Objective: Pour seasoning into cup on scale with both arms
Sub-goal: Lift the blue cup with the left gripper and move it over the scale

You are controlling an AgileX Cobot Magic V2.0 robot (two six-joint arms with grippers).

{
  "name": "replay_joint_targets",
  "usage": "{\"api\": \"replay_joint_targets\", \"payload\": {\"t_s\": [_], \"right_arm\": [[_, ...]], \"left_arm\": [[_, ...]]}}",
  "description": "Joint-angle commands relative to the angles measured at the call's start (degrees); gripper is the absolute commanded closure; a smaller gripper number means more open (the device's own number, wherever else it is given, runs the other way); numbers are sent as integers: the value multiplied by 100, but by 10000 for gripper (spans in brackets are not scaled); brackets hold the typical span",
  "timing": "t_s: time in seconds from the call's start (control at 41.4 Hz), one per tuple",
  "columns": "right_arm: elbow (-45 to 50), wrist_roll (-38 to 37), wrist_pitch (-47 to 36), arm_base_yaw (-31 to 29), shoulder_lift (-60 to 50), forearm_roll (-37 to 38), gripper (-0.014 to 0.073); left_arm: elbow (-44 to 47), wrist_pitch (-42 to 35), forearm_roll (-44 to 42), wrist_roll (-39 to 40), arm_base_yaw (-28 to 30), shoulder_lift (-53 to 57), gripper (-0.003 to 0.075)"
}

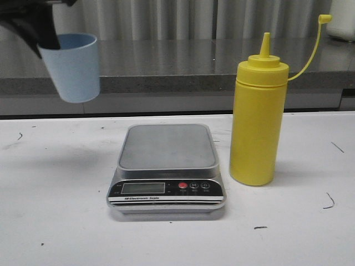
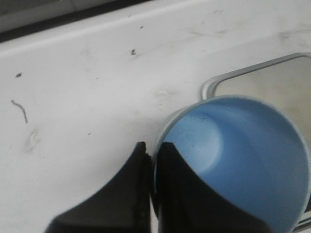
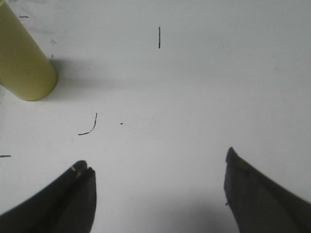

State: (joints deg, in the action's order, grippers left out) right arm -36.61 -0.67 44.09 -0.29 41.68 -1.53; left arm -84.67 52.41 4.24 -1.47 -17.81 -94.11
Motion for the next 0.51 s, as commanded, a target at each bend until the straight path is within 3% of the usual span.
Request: {"api": "replay_joint_targets", "payload": {"t_s": [0.0,0.241,0.483], "right_arm": [[-147,67,-340,3,12,59,28],[-147,67,-340,3,12,59,28],[-147,67,-340,3,12,59,28]], "left_arm": [[-396,-100,116,2,-390,252,740],[-743,-279,116,2,-1094,-278,740],[-1107,-279,129,55,-1250,-1005,740]]}}
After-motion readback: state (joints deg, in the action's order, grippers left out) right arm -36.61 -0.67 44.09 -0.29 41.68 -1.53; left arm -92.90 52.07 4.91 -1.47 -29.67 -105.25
